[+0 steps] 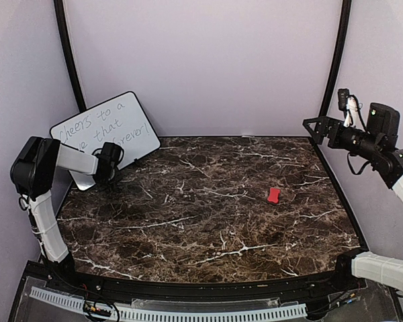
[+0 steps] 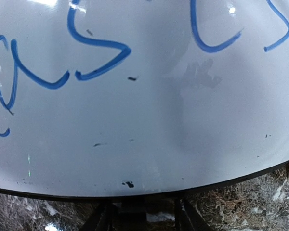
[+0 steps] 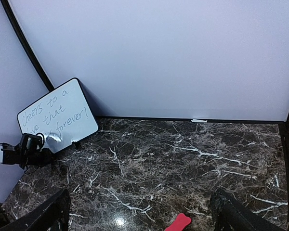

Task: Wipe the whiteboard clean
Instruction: Move the whiteboard to the center of the board.

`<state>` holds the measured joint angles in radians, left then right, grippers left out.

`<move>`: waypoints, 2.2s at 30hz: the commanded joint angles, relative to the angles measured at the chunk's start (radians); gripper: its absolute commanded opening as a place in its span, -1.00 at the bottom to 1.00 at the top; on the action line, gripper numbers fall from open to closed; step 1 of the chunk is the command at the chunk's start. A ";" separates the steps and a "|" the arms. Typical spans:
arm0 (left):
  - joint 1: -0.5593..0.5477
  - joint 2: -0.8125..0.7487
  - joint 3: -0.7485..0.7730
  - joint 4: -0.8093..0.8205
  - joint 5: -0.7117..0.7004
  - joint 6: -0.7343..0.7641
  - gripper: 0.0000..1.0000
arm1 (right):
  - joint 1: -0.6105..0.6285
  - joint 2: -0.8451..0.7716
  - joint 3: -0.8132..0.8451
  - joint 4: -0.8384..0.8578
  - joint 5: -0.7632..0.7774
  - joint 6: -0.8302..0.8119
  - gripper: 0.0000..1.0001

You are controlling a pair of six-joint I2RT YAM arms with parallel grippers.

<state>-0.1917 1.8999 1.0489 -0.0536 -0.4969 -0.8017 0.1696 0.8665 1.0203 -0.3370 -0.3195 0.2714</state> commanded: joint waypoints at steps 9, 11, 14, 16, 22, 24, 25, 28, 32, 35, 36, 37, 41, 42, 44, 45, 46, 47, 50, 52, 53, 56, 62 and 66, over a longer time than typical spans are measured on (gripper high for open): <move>0.009 0.024 0.041 -0.036 -0.057 -0.027 -0.27 | -0.004 0.004 -0.015 0.052 -0.034 0.012 0.93; 0.010 0.025 0.042 -0.038 -0.058 -0.029 -0.30 | -0.004 0.007 -0.016 0.052 -0.039 0.012 0.93; 0.012 0.025 0.045 -0.040 -0.060 -0.033 -0.34 | -0.004 0.007 -0.015 0.052 -0.041 0.012 0.92; 0.013 0.026 0.043 -0.042 -0.060 -0.035 -0.41 | -0.004 0.006 -0.014 0.051 -0.042 0.012 0.92; 0.015 0.026 0.041 -0.042 -0.057 -0.036 -0.66 | -0.004 0.006 -0.018 0.050 -0.045 0.011 0.92; 0.015 0.026 0.041 -0.041 -0.056 -0.037 -0.76 | -0.004 0.005 -0.019 0.050 -0.047 0.011 0.92; 0.015 0.027 0.041 -0.041 -0.056 -0.036 -0.78 | -0.004 0.006 -0.019 0.050 -0.047 0.011 0.92; 0.015 0.028 0.041 -0.042 -0.055 -0.036 -0.93 | -0.005 0.007 -0.019 0.050 -0.047 0.012 0.92; 0.015 0.031 0.041 -0.039 -0.048 -0.032 -1.00 | -0.004 0.011 -0.019 0.052 -0.049 0.014 0.91; 0.015 0.029 0.039 -0.039 -0.038 -0.026 -1.00 | -0.004 0.015 -0.017 0.052 -0.051 0.014 0.91; 0.013 0.027 0.035 -0.035 -0.035 -0.026 -1.00 | -0.004 0.016 -0.018 0.052 -0.053 0.014 0.91; 0.012 0.025 0.033 -0.033 -0.029 -0.025 -1.00 | -0.004 0.017 -0.018 0.052 -0.054 0.014 0.90; -0.005 0.018 0.019 -0.017 -0.023 -0.020 -1.00 | -0.004 0.019 -0.016 0.050 -0.052 0.015 0.90; -0.014 0.017 0.018 -0.018 -0.023 -0.019 -1.00 | -0.004 0.021 -0.015 0.049 -0.052 0.016 0.90; -0.027 0.016 0.015 -0.020 -0.024 -0.021 -1.00 | -0.004 0.024 -0.013 0.049 -0.053 0.017 0.90; -0.035 0.016 0.014 -0.023 -0.024 -0.021 -1.00 | -0.004 0.024 -0.013 0.049 -0.053 0.018 0.90; -0.038 0.014 0.012 -0.024 -0.024 -0.021 -1.00 | -0.004 0.025 -0.012 0.049 -0.054 0.020 0.90; -0.046 0.011 0.013 -0.029 -0.022 -0.023 -1.00 | -0.004 0.026 -0.012 0.049 -0.056 0.021 0.90; -0.063 0.003 0.010 -0.037 -0.023 -0.027 -1.00 | -0.003 0.030 -0.012 0.052 -0.064 0.025 0.90; -0.079 -0.002 0.009 -0.040 -0.025 -0.028 -1.00 | -0.004 0.033 -0.013 0.055 -0.065 0.026 0.89; -0.090 -0.005 0.009 -0.044 -0.026 -0.029 -1.00 | -0.004 0.033 -0.013 0.056 -0.065 0.028 0.89; -0.106 -0.007 0.003 -0.045 -0.027 -0.032 -1.00 | -0.002 0.036 -0.011 0.057 -0.068 0.031 0.89; -0.131 -0.010 -0.016 -0.030 -0.014 -0.041 -1.00 | -0.002 0.030 -0.018 0.058 -0.066 0.032 0.89; -0.152 -0.011 -0.021 -0.025 -0.009 -0.042 -1.00 | -0.002 0.026 -0.025 0.057 -0.066 0.036 0.89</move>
<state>-0.2867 1.9236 1.0496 -0.0830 -0.5747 -0.8761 0.1696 0.9012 1.0107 -0.3290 -0.3717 0.2943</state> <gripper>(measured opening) 0.119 0.944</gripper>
